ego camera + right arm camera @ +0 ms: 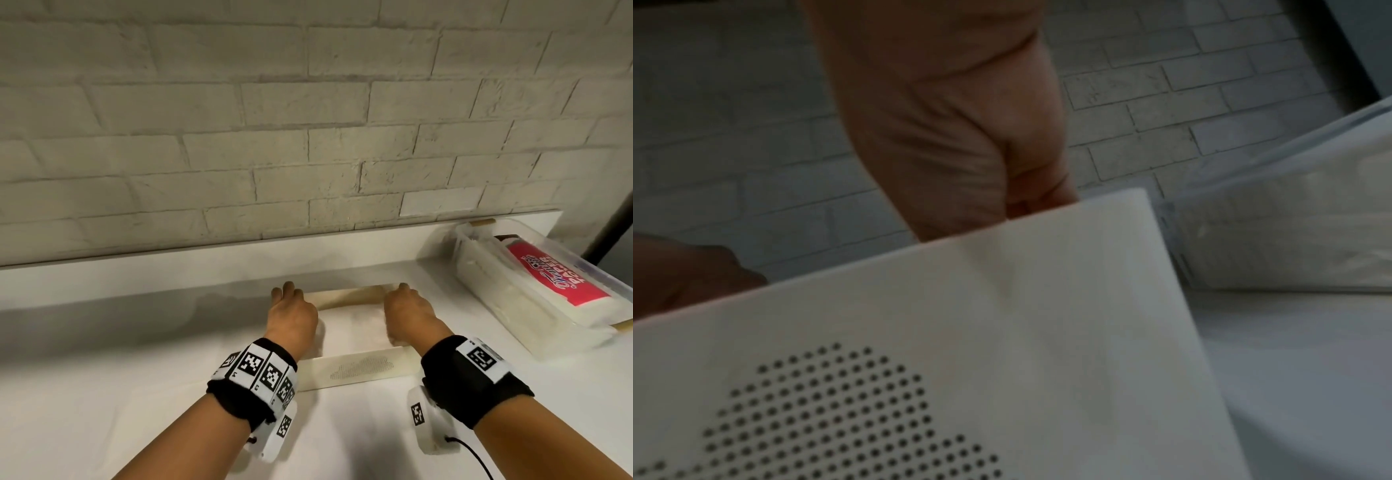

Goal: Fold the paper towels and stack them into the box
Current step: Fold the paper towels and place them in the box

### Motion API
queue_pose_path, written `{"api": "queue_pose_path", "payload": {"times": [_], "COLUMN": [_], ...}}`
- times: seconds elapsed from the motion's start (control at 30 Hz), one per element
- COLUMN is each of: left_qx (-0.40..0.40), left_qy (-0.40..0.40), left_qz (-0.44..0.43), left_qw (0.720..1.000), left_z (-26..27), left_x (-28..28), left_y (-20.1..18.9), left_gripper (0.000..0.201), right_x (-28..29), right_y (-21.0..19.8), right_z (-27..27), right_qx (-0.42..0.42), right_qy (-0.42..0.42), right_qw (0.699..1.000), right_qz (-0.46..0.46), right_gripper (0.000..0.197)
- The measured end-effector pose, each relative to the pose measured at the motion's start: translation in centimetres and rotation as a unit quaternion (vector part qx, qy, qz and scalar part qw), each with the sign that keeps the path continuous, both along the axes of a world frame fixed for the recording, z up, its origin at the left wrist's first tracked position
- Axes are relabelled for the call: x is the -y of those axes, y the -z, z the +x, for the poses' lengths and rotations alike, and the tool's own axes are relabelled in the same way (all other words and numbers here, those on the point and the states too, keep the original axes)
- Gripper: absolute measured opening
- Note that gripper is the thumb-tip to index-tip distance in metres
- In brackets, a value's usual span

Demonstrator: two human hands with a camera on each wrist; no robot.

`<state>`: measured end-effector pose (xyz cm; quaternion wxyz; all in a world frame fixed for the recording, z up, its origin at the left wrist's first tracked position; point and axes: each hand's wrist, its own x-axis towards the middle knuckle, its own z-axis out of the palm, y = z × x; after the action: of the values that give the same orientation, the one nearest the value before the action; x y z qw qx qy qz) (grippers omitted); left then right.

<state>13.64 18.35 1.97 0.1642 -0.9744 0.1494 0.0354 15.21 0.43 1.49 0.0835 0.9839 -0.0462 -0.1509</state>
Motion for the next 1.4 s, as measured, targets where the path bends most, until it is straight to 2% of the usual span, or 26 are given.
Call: {"api": "queue_pose_path", "payload": {"times": [0.07, 0.13, 0.2, 0.27, 0.33, 0.4, 0.47, 0.57, 0.7, 0.8, 0.87, 0.93, 1.07, 1.2, 1.4], "left_qx": [-0.004, -0.011, -0.014, -0.008, 0.015, 0.064, 0.111, 0.078, -0.055, -0.155, -0.18, -0.157, -0.098, -0.072, -0.062], "left_qy": [-0.005, -0.003, 0.001, 0.002, 0.003, -0.003, -0.013, -0.067, -0.141, -0.144, -0.135, -0.118, -0.091, -0.066, -0.065], "left_qz": [-0.007, -0.007, -0.007, -0.019, -0.063, -0.158, -0.259, -0.345, -0.292, -0.276, -0.238, -0.198, -0.187, -0.206, -0.224], "left_qw": [1.0, 1.0, 1.0, 1.0, 0.998, 0.985, 0.959, 0.933, 0.944, 0.938, 0.945, 0.96, 0.973, 0.974, 0.97], "left_z": [-0.1, -0.2, -0.3, -0.5, -0.8, -1.3, -1.8, -3.2, -5.8, -7.6, -8.8, -9.5, -9.8, -10.0, -9.7], "left_x": [-0.1, -0.2, -0.2, -0.3, -0.7, -1.9, -3.9, -7.1, -10.0, -10.7, -10.5, -10.2, -10.2, -10.6, -10.8], "left_y": [0.1, 0.2, 0.3, 0.2, 0.0, -0.2, -0.6, -1.2, 0.2, 2.3, 3.6, 4.8, 6.0, 6.3, 6.6], "left_gripper": [0.029, 0.03, 0.03, 0.03, 0.033, 0.038, 0.038, 0.032, 0.027, 0.037, 0.046, 0.047, 0.035, 0.027, 0.023], "right_x": [-0.1, -0.4, -0.7, -0.7, -0.3, 0.0, -0.2, -1.4, -4.4, -6.8, -8.3, -9.6, -11.9, -13.4, -14.1], "right_y": [0.2, 0.2, 0.1, 0.0, -0.1, -0.4, -1.3, -2.3, -2.6, -1.9, -1.1, -0.1, 2.0, 4.0, 4.8], "right_z": [0.0, 0.1, 0.1, 0.0, -0.2, -0.8, -2.0, -4.0, -6.8, -8.3, -9.4, -10.3, -11.7, -12.0, -11.9], "right_qx": [-0.016, -0.047, -0.073, -0.077, -0.051, 0.018, 0.107, 0.188, 0.193, 0.181, 0.163, 0.142, 0.071, -0.003, -0.036], "right_qy": [-0.052, -0.1, -0.119, -0.13, -0.105, -0.037, 0.026, 0.067, 0.08, 0.068, 0.054, 0.031, 0.003, 0.005, 0.028], "right_qw": [0.998, 0.99, 0.984, 0.982, 0.992, 0.997, 0.978, 0.927, 0.882, 0.879, 0.882, 0.889, 0.907, 0.924, 0.92], "right_qz": [-0.041, -0.085, -0.109, -0.113, -0.051, 0.06, 0.176, 0.318, 0.422, 0.437, 0.438, 0.434, 0.415, 0.381, 0.389], "right_gripper": [0.049, 0.029, 0.01, 0.005, 0.011, 0.027, 0.034, 0.029, 0.015, 0.01, 0.012, 0.016, 0.017, 0.018, 0.024]}}
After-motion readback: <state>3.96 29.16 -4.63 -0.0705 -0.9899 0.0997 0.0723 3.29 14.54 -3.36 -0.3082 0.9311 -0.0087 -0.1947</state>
